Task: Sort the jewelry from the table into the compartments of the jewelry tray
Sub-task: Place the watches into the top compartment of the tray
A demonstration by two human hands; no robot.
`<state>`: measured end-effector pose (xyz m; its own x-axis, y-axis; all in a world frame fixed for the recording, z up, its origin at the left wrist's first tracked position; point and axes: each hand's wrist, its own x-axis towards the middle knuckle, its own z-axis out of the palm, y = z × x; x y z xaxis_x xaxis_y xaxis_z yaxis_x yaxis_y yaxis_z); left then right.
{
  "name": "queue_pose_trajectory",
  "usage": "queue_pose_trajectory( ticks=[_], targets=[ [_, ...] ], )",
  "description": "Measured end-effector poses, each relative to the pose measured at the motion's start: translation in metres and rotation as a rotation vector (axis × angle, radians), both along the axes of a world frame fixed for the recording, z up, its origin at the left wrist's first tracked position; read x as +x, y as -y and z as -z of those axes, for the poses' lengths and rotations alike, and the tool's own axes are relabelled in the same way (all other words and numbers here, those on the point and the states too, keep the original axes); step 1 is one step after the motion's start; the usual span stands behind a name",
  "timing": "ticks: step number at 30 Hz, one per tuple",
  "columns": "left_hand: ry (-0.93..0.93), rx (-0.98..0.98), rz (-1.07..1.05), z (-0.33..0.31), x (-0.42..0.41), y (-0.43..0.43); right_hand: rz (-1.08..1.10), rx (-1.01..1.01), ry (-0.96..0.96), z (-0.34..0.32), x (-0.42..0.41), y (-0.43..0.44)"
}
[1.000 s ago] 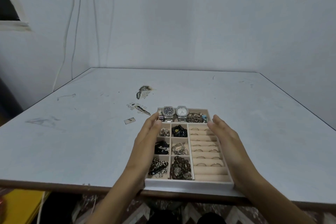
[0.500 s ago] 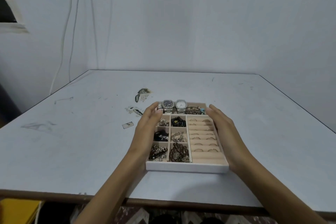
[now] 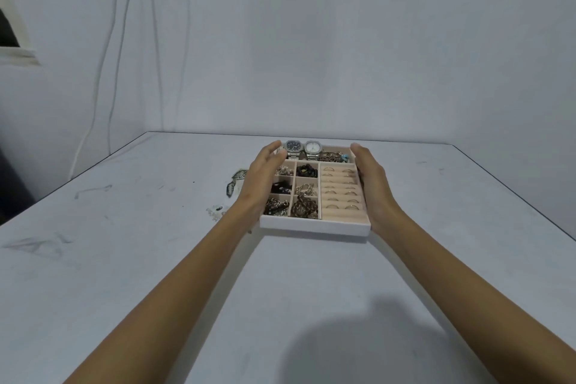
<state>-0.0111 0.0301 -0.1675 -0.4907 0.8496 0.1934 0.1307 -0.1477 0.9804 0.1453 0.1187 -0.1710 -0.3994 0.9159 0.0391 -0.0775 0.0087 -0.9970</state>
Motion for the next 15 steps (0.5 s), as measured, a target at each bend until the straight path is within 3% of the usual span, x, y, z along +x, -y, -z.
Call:
queue_pose_trajectory(
  ticks=[15],
  targets=[
    [0.056,-0.043,-0.028,0.031,-0.024,-0.032,-0.082,-0.153,-0.008,0.030,-0.024,-0.034]
  ],
)
